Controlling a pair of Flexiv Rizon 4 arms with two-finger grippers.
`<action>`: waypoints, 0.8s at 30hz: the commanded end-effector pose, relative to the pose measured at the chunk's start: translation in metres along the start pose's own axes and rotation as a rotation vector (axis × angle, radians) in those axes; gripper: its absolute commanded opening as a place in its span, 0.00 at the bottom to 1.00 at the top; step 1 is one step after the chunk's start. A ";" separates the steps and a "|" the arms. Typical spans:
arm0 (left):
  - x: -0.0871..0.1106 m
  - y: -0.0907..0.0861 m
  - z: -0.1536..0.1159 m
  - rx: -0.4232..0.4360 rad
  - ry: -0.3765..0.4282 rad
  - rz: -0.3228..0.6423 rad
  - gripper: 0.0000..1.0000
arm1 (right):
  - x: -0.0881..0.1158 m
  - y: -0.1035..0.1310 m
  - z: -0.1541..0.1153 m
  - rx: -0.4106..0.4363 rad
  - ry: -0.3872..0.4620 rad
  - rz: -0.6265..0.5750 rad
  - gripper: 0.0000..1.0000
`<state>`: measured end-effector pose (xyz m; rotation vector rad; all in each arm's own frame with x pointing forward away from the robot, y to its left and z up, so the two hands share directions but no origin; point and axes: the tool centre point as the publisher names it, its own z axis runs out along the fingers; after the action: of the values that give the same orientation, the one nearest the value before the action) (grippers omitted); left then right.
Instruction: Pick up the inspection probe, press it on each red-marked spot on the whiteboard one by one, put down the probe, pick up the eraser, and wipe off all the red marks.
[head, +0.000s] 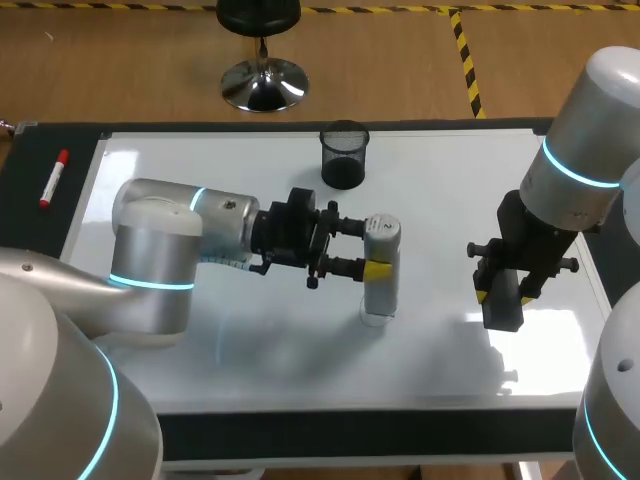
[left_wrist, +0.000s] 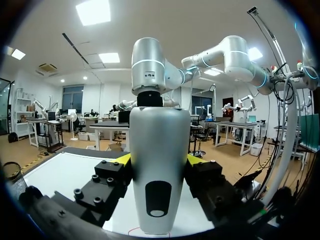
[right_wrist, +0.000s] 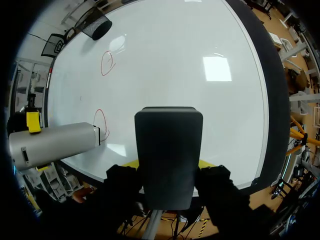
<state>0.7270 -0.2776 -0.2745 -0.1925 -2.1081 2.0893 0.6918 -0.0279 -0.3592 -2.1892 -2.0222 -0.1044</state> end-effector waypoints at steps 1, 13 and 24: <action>0.000 -0.010 -0.003 -0.003 -0.005 0.013 0.00 | -0.001 -0.001 -0.001 -0.002 0.003 -0.001 0.00; 0.001 -0.015 -0.003 -0.010 -0.004 0.018 0.00 | -0.001 -0.001 -0.001 -0.002 0.003 -0.001 0.00; -0.019 -0.018 -0.022 -0.025 -0.020 0.023 0.00 | -0.001 -0.001 -0.001 -0.002 0.003 -0.001 0.00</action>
<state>0.7462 -0.2658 -0.2609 -0.1955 -2.1587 2.0904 0.6918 -0.0279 -0.3592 -2.1892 -2.0221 -0.1044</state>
